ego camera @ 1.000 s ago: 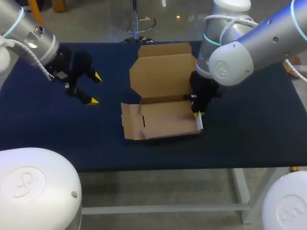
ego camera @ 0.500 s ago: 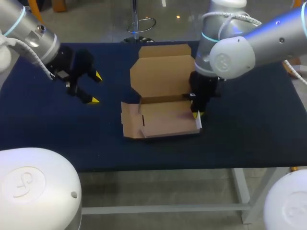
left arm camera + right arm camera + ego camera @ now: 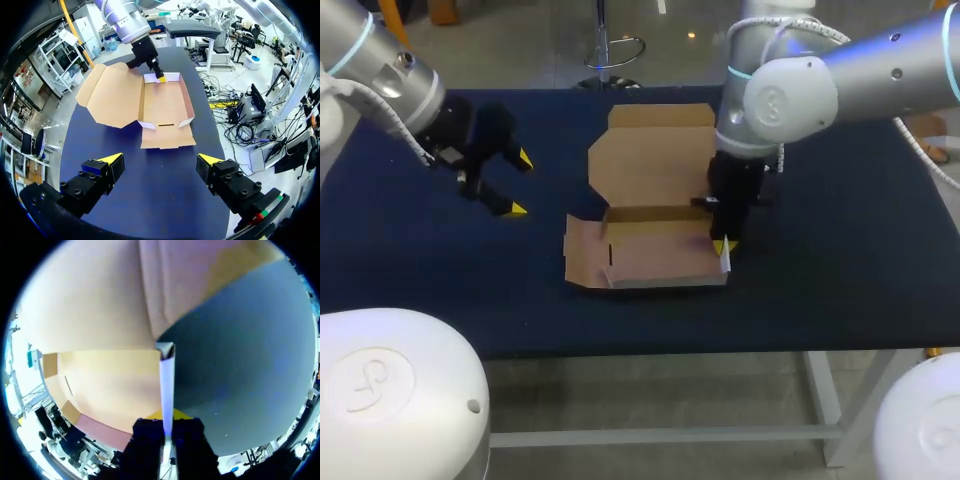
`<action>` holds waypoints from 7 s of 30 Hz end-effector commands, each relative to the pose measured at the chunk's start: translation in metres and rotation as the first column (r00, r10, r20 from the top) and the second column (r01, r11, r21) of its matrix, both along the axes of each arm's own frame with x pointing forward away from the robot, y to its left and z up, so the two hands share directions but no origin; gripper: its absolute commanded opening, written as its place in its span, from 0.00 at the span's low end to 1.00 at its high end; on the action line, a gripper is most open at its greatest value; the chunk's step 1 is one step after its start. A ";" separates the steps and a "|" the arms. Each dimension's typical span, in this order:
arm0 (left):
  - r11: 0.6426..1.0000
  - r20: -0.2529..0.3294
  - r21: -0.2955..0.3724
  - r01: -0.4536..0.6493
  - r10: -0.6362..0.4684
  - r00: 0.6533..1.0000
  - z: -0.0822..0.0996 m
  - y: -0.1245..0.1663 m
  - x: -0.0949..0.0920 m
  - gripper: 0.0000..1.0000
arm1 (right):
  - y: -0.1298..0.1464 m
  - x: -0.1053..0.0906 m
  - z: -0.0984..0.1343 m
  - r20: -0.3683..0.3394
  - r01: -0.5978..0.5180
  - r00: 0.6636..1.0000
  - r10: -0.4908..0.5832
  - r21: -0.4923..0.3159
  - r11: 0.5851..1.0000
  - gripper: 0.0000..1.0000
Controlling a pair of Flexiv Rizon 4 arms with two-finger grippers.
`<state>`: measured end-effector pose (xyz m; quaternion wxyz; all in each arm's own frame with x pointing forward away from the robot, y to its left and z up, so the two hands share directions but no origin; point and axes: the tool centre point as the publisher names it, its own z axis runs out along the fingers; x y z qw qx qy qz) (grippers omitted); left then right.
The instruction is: Assemble the packaging by folding the flat box into shape, placing the metal phone stand inside, and closing the box properly
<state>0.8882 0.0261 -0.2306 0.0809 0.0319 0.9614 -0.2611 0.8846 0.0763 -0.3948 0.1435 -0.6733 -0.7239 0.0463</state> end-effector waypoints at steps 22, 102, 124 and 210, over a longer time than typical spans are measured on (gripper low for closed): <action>1.000 -0.002 0.005 0.000 0.000 1.000 0.001 0.000 0.000 1.00 | 0.007 -0.009 -0.022 -0.149 0.047 0.987 -0.062 -0.105 0.993 0.04; 1.000 -0.002 0.005 0.000 0.000 1.000 0.001 0.000 0.000 1.00 | -0.002 -0.002 -0.025 0.350 0.281 0.911 -0.217 -0.145 0.949 0.15; 1.000 -0.002 0.005 0.000 0.000 1.000 0.001 0.000 0.000 1.00 | 0.006 0.002 -0.029 0.306 0.106 0.951 -0.052 -0.163 0.981 0.00; 1.000 -0.002 0.005 0.000 0.000 1.000 0.001 0.000 0.000 1.00 | 0.005 0.008 -0.029 0.321 0.056 0.947 -0.017 -0.113 0.992 0.00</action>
